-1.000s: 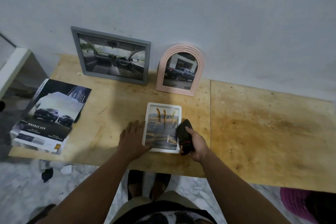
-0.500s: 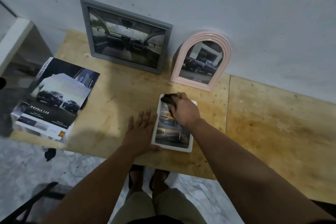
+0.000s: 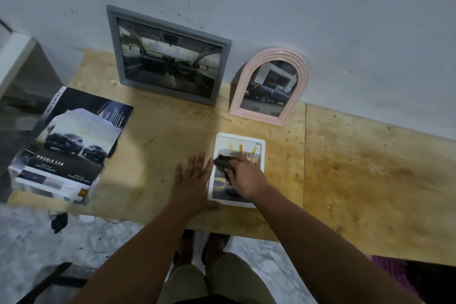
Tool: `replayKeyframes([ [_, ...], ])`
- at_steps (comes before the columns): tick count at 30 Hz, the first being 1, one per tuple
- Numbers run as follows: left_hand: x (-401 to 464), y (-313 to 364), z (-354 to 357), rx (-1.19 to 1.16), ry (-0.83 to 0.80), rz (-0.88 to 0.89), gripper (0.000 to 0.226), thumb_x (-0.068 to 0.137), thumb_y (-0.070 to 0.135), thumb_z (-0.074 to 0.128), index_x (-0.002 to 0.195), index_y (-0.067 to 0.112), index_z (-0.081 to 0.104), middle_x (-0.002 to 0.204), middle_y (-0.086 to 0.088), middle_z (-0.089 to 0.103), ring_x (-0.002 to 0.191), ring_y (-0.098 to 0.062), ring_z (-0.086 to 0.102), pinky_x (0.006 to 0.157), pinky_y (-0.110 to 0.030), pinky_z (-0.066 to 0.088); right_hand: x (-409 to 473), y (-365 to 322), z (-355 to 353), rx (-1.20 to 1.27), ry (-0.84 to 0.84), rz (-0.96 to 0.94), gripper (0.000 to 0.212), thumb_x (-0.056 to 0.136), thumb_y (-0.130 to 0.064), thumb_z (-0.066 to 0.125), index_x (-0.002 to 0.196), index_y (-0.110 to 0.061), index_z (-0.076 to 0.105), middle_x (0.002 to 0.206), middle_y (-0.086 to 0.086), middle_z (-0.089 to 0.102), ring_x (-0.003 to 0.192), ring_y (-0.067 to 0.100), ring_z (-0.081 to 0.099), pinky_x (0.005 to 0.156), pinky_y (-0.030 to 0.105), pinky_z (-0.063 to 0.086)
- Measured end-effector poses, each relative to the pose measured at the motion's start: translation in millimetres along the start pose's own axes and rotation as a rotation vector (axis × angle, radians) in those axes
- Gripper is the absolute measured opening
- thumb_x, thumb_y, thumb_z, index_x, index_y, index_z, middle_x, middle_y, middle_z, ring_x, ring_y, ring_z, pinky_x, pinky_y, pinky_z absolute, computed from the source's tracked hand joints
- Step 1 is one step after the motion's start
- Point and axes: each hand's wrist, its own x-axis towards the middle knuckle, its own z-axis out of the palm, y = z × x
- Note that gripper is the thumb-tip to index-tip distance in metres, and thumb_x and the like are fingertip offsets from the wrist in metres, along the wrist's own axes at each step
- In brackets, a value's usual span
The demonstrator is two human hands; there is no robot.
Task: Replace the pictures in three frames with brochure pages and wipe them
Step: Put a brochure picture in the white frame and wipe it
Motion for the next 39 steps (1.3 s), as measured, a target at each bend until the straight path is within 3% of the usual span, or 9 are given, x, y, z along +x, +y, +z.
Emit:
replayKeyframes([
  [4,-1,1,-5,-0.049,-0.003,0.010,0.134,0.062,0.095,0.049,0.153,0.034,-0.027,0.165,-0.003,-0.025,0.151,-0.030,-0.024,0.119,-0.059,-0.012,-24,-5,4,0.168,-0.086,0.049,0.034,0.106,-0.030,0.049,0.130,-0.015,0.066,0.143,0.008,0.056,0.115,0.030,0.061,0.097,0.036,0.050],
  [7,-2,-1,-6,-0.067,0.006,0.018,0.133,0.062,0.095,0.051,0.153,0.035,-0.026,0.164,-0.002,-0.027,0.151,-0.028,-0.026,0.118,-0.058,-0.014,-16,-5,-17,0.281,-0.257,0.150,0.034,0.104,-0.030,0.056,0.131,-0.013,0.067,0.124,0.010,0.068,0.107,0.026,0.064,0.092,0.035,0.052],
  [11,-3,-2,-5,-0.077,0.025,0.021,0.135,0.060,0.095,0.052,0.154,0.036,-0.024,0.164,0.000,-0.029,0.150,-0.027,-0.027,0.120,-0.058,-0.014,4,-1,-51,0.358,-0.046,0.200,0.029,0.101,-0.026,0.054,0.123,-0.019,0.071,0.101,0.004,0.071,0.088,0.025,0.069,0.076,0.034,0.056],
  [14,-1,-2,-3,-0.080,0.020,0.024,0.136,0.058,0.098,0.049,0.154,0.036,-0.025,0.163,0.001,-0.031,0.149,-0.027,-0.029,0.120,-0.057,-0.014,23,4,-54,0.028,0.105,0.148,0.039,0.101,-0.031,0.051,0.137,-0.023,0.060,0.125,0.008,0.052,0.100,0.031,0.062,0.086,0.042,0.056],
  [18,1,-3,1,-0.095,0.024,0.018,0.136,0.057,0.097,0.049,0.153,0.037,-0.027,0.163,0.001,-0.030,0.149,-0.026,-0.030,0.119,-0.057,-0.016,33,-1,-24,-0.326,-0.005,0.115,0.052,0.097,-0.019,0.058,0.147,-0.021,0.046,0.140,0.014,0.039,0.117,0.034,0.051,0.090,0.046,0.054],
  [29,0,-3,1,-0.100,0.017,0.018,0.135,0.059,0.095,0.052,0.153,0.038,-0.026,0.164,0.002,-0.030,0.150,-0.027,-0.028,0.119,-0.058,-0.014,-16,-8,24,-0.314,-0.031,0.044,0.064,0.097,-0.030,0.061,0.155,-0.021,0.037,0.150,0.015,0.035,0.128,0.038,0.047,0.100,0.044,0.049],
  [34,-3,-2,-2,-0.086,0.021,0.023,0.132,0.063,0.093,0.053,0.153,0.037,-0.026,0.163,0.002,-0.031,0.150,-0.027,-0.029,0.118,-0.058,-0.015,-29,-5,13,0.041,-0.090,0.007,0.042,0.104,-0.021,0.053,0.145,-0.023,0.058,0.146,0.006,0.055,0.117,0.029,0.062,0.094,0.033,0.052],
  [36,-3,-1,-3,-0.091,0.022,0.018,0.133,0.063,0.091,0.055,0.153,0.037,-0.026,0.163,0.002,-0.032,0.149,-0.027,-0.030,0.119,-0.057,-0.015,-24,-1,-5,0.343,-0.137,0.113,0.038,0.105,-0.015,0.050,0.140,-0.022,0.063,0.130,0.007,0.065,0.108,0.025,0.066,0.086,0.027,0.054],
  [39,-3,-1,-3,-0.084,0.011,0.019,0.134,0.062,0.093,0.054,0.153,0.036,-0.026,0.162,0.002,-0.033,0.149,-0.027,-0.030,0.119,-0.058,-0.014,-12,1,-29,1.017,0.008,0.392,0.027,0.105,-0.010,0.051,0.126,-0.016,0.068,0.113,0.019,0.069,0.075,0.022,0.074,0.058,0.026,0.058],
])
